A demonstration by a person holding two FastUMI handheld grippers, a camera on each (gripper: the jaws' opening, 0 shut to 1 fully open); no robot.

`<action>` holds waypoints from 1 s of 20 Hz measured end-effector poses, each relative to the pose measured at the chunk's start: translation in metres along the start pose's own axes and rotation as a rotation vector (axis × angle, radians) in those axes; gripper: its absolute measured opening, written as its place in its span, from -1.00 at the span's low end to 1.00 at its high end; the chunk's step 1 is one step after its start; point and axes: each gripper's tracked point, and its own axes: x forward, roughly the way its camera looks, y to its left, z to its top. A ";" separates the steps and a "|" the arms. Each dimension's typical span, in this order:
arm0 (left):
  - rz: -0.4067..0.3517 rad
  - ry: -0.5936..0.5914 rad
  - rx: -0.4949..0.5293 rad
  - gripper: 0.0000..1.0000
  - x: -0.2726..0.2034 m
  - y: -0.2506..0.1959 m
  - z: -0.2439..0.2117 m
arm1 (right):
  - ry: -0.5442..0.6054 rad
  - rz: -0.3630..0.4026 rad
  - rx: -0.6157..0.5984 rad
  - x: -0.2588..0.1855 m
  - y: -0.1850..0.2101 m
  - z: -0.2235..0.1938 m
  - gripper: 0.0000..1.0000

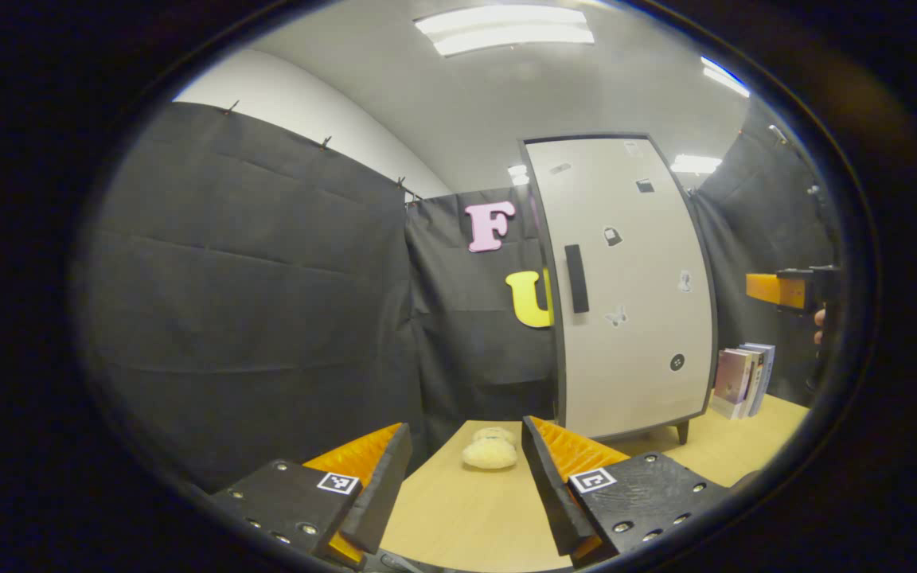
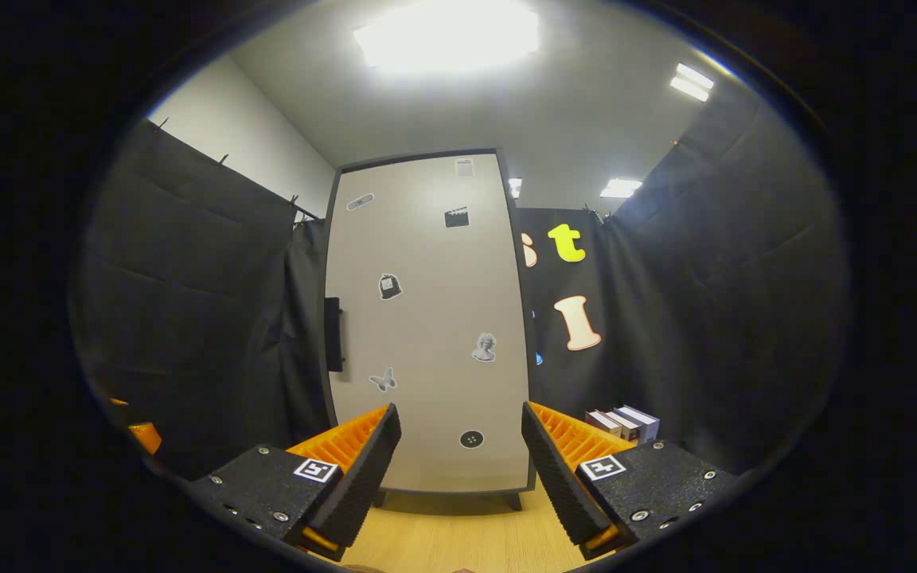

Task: Open the cabinet door with the right hand, grasp the bottle in the cabinet with the left hand and place it on the coaster, then close the cabinet door with the right hand.

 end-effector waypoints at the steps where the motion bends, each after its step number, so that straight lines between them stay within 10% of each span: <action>1: 0.014 0.001 0.000 0.60 -0.002 0.007 -0.002 | -0.002 0.013 0.000 0.006 0.007 0.004 0.88; 19: 0.270 0.044 0.035 0.70 -0.039 0.135 -0.021 | 0.033 0.149 0.013 0.130 0.129 0.026 0.89; 20: 0.280 0.048 0.038 0.49 -0.040 0.141 -0.022 | 0.039 0.153 0.016 0.138 0.135 0.026 0.89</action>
